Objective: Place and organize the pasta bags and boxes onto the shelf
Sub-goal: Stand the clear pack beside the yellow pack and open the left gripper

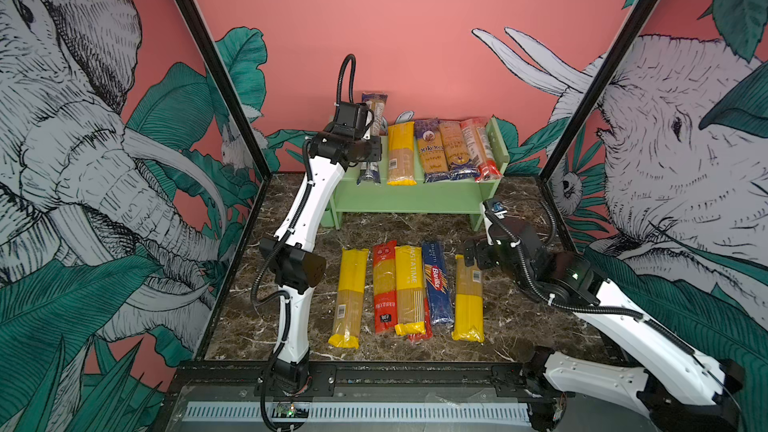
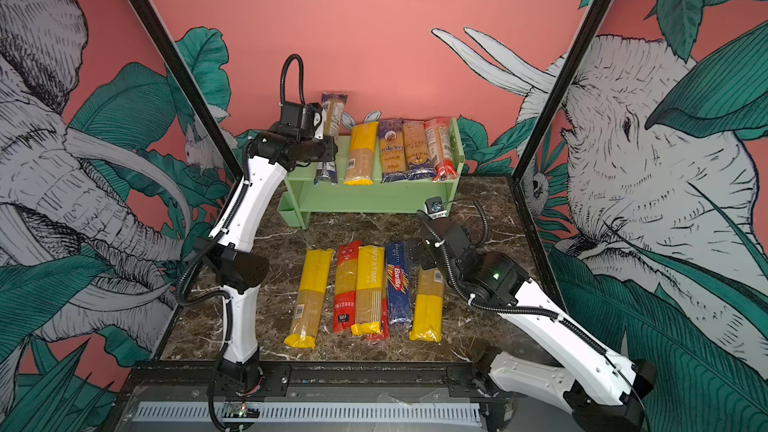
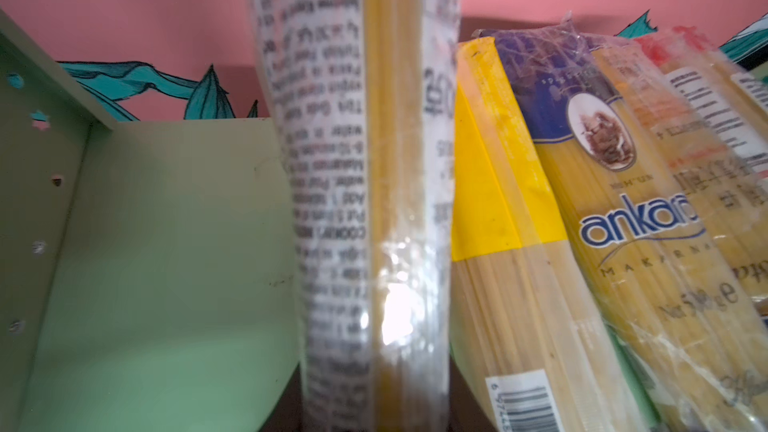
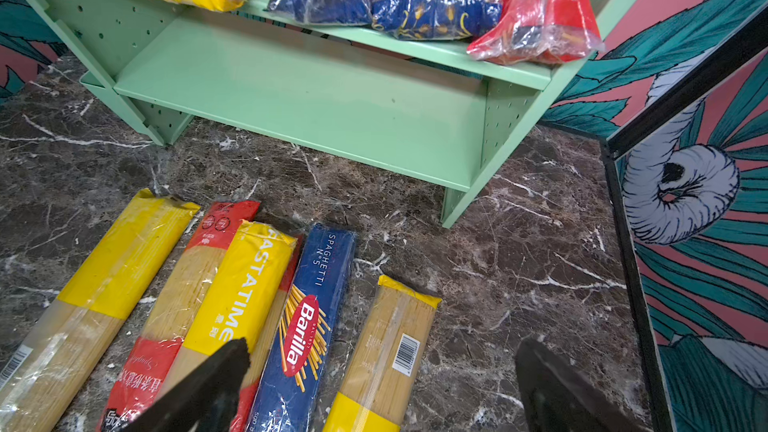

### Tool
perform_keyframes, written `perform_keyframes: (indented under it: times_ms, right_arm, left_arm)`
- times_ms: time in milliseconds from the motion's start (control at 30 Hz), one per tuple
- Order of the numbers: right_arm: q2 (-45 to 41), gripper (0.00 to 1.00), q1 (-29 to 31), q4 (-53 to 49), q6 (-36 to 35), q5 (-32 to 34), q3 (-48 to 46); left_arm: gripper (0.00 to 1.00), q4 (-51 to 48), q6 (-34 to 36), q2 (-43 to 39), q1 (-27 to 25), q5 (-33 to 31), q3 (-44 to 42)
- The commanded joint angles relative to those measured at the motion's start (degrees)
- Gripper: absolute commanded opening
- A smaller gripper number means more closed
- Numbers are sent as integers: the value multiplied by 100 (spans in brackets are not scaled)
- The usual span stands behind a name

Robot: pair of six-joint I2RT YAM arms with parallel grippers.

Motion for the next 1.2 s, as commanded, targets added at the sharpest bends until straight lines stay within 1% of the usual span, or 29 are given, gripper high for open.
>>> perform_keyframes:
  times_ms: [0,67,400,533,633,667,700,733,767,967,1000,1167]
  right_arm:
    - [-39,99,-123,-40,35,-78,81]
    - [-57,99,-189,-54,51,-120,49]
    - [-211,99,-406,-168,63,-193,28]
    - [-267,99,-445,-171,80,-214,-16]
    - [-286,99,-454,-156,108,-267,-71]
    - [-291,99,-455,-142,117,-280,-91]
    - [-304,99,-465,-120,128,-297,-112]
    - [-304,99,-466,-98,140,-307,-113]
    - [-312,99,-458,-82,155,-320,-128]
    - [-381,99,-467,-89,214,-288,-144]
    - [-390,99,-469,-105,215,-279,-148]
    - [-376,99,-480,-141,227,-229,-135]
  left_arm:
    - [0,939,-273,-48,22,385,420]
    - [1,974,-341,47,21,432,452]
    - [16,944,-568,195,27,609,404]
    - [15,774,-592,143,27,622,404]
    - [17,621,-572,79,18,636,407]
    - [18,592,-555,69,22,608,406]
    - [23,581,-535,76,23,595,400]
    - [29,585,-545,92,22,589,389]
    - [33,583,-558,119,30,620,402]
    - [51,504,-598,248,45,740,406]
    - [52,492,-610,259,56,752,406]
    - [51,464,-614,296,79,827,358]
